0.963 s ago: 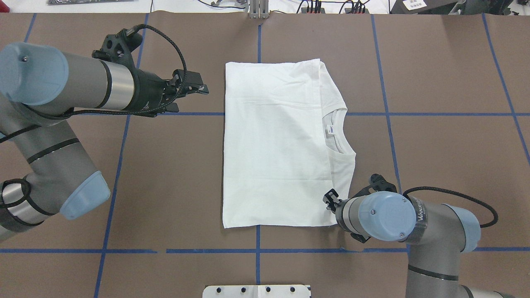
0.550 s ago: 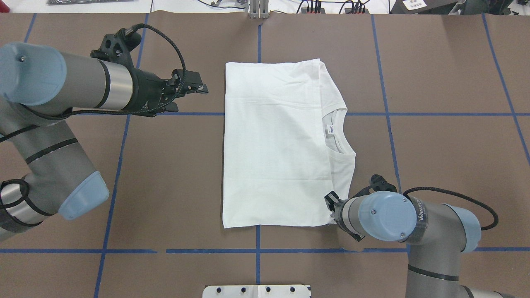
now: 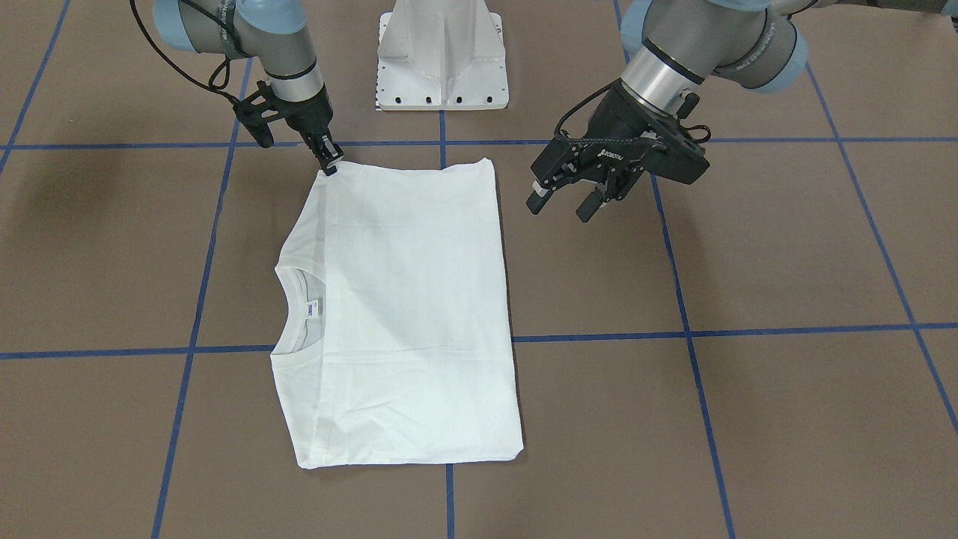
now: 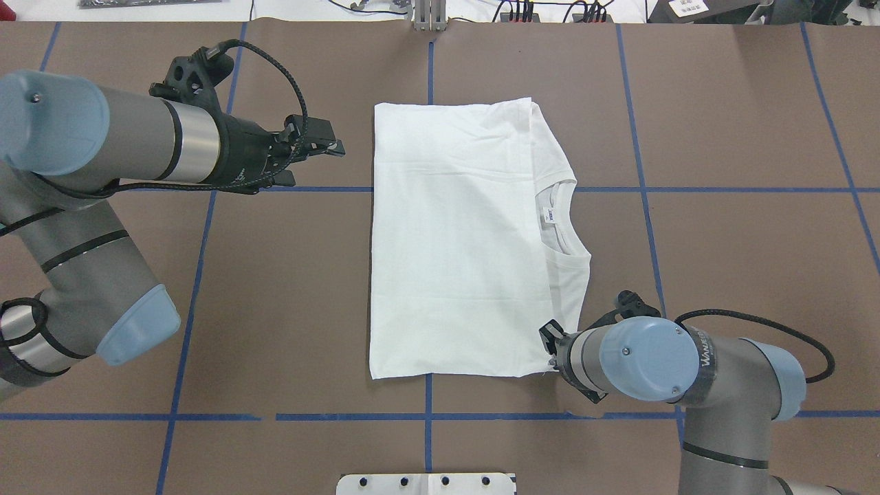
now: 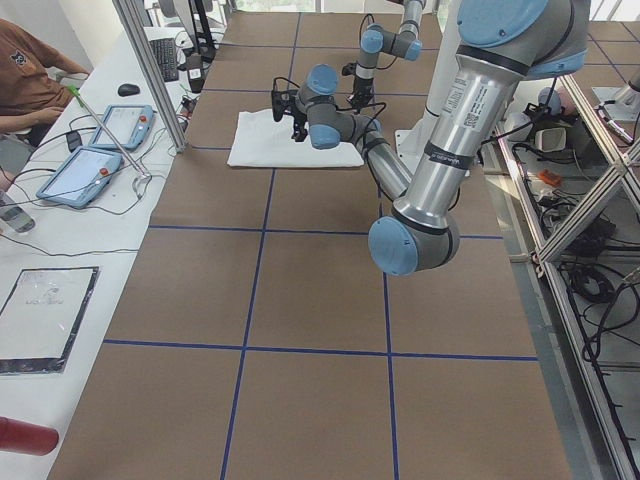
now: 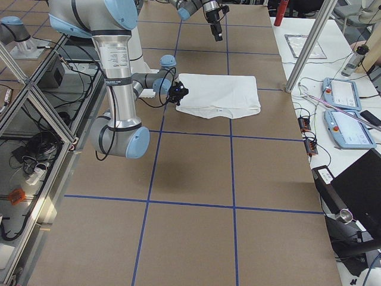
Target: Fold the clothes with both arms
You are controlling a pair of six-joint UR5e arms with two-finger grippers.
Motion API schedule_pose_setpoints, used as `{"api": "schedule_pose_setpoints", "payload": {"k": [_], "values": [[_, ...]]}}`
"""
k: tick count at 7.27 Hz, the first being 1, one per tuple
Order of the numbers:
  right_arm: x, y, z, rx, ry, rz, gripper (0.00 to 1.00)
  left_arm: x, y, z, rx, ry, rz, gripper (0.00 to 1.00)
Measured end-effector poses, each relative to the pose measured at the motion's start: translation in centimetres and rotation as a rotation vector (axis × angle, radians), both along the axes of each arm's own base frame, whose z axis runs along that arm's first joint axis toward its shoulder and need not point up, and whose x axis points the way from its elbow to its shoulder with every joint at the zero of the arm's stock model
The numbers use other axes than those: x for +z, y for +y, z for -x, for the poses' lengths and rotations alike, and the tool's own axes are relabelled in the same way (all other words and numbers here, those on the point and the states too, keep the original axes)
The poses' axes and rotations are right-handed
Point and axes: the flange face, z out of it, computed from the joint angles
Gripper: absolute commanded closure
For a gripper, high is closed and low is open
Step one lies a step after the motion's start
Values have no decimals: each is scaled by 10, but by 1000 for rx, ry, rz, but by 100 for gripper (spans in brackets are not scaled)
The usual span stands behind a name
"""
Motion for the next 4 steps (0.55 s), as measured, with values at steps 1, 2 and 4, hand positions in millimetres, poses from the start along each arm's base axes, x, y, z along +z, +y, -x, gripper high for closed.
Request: {"api": "schedule_pose_setpoints", "payload": {"k": [1,2,4], "values": [[0,0,1,-3,1,3,1,1,0,0,0,-1,1,0],[0,0,2,-5,2,5,0,1,0,0,0,-1,1,0],[2,0,2,-5,8,6,0,1,-1,1,-12,-3,-1,0]]}}
